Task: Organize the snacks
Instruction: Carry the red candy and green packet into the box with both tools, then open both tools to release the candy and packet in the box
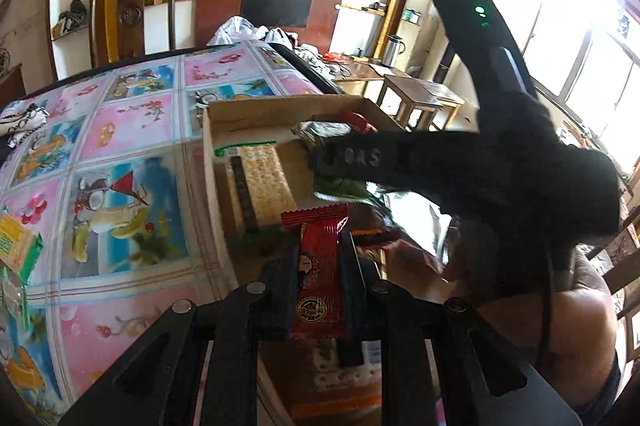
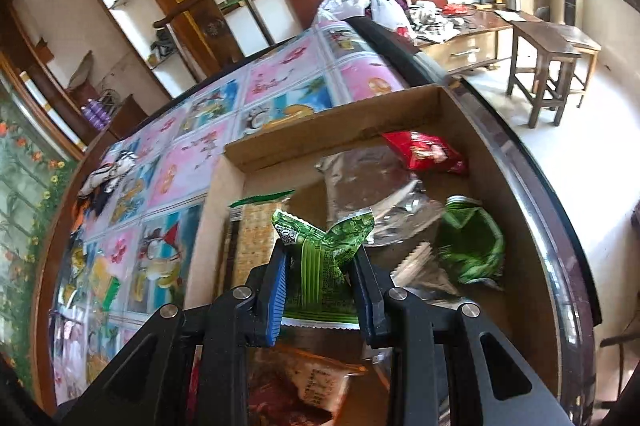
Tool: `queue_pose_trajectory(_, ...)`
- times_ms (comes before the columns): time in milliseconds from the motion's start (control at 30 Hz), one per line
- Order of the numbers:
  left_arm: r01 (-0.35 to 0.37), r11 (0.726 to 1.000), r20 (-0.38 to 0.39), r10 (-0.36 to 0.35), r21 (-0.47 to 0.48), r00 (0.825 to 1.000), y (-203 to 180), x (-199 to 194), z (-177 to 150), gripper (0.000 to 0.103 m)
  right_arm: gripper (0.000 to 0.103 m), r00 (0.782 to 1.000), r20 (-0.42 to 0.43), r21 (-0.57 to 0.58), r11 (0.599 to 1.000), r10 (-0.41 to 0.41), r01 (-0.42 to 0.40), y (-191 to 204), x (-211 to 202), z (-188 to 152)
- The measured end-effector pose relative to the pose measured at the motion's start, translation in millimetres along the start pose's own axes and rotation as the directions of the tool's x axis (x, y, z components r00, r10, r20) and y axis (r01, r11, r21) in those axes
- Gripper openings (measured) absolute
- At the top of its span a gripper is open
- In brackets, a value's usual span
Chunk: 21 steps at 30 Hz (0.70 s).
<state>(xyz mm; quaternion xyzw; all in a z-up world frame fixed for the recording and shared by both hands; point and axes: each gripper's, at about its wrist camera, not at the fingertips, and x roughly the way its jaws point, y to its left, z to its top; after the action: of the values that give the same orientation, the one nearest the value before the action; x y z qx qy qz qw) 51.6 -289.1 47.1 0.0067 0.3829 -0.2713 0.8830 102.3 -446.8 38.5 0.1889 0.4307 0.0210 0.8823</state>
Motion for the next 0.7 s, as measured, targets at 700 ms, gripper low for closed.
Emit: queue_pose_trajectory(700, -0.003, 1.0, -0.084, 0.001, -0.023, 0.996, 15, 24, -9, 0.023, 0.037, 0.998, -0.029, -0.028, 0.998, -0.05, 0.049, 9, 6, -4)
